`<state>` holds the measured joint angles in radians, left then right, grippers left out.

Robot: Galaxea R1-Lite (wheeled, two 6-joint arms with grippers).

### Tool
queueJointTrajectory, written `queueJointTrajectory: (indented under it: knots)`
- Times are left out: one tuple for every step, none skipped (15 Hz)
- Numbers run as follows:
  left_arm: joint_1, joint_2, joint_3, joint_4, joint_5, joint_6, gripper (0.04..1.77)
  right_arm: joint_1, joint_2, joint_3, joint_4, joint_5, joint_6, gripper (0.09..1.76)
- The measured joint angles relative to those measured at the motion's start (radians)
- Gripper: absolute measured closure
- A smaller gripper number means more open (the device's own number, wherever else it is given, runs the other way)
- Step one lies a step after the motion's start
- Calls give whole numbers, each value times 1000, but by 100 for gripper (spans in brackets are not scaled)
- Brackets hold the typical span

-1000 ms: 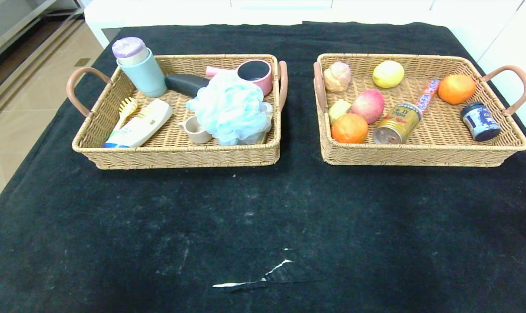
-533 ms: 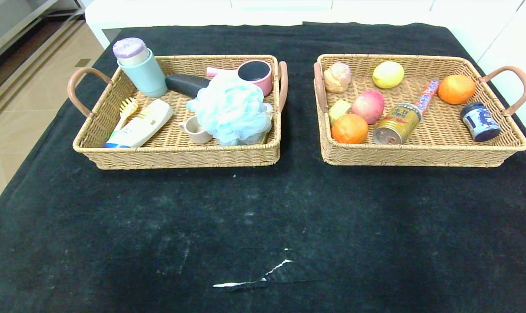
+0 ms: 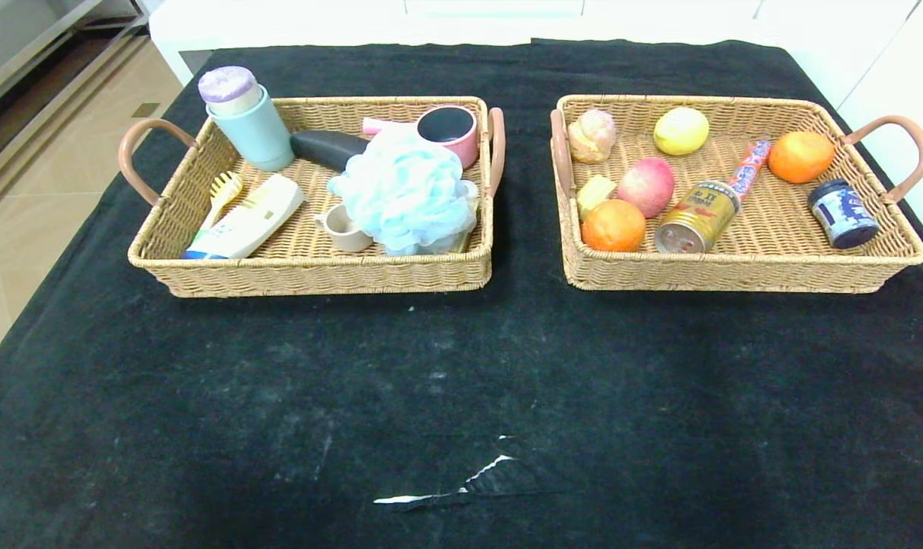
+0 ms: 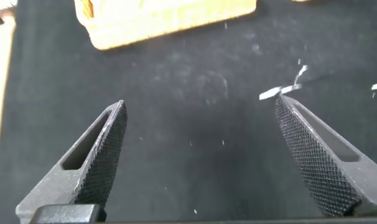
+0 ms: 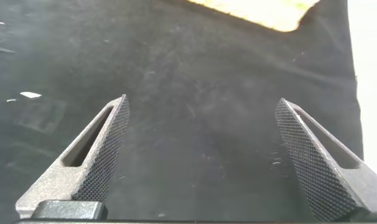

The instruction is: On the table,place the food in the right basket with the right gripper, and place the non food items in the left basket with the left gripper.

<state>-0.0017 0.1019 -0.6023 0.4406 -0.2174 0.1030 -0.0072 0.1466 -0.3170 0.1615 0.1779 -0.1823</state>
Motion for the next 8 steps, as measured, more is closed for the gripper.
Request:
queueJointTrajectory:
  knots:
    - [1,-28,38,-6,-1,-1,9,1,-22,12,0,16,20,14]
    - [1,-53,77,-20,2,-4,9,5,-42,19,0,23,40,14]
    - [1,-71,121,-55,10,-17,9,8,-62,24,-2,24,54,14]
    - [1,-83,163,-114,16,-39,9,8,-80,28,-7,23,63,14]
    - [1,-91,210,-189,19,-59,9,10,-98,36,-18,21,66,14]
    - [1,-97,266,-263,20,-77,9,9,-115,56,-46,17,66,14]
    - [1,-100,319,-316,21,-85,9,7,-126,86,-91,10,65,14]
    - [1,-101,369,-348,25,-90,9,7,-134,126,-158,-5,66,14]
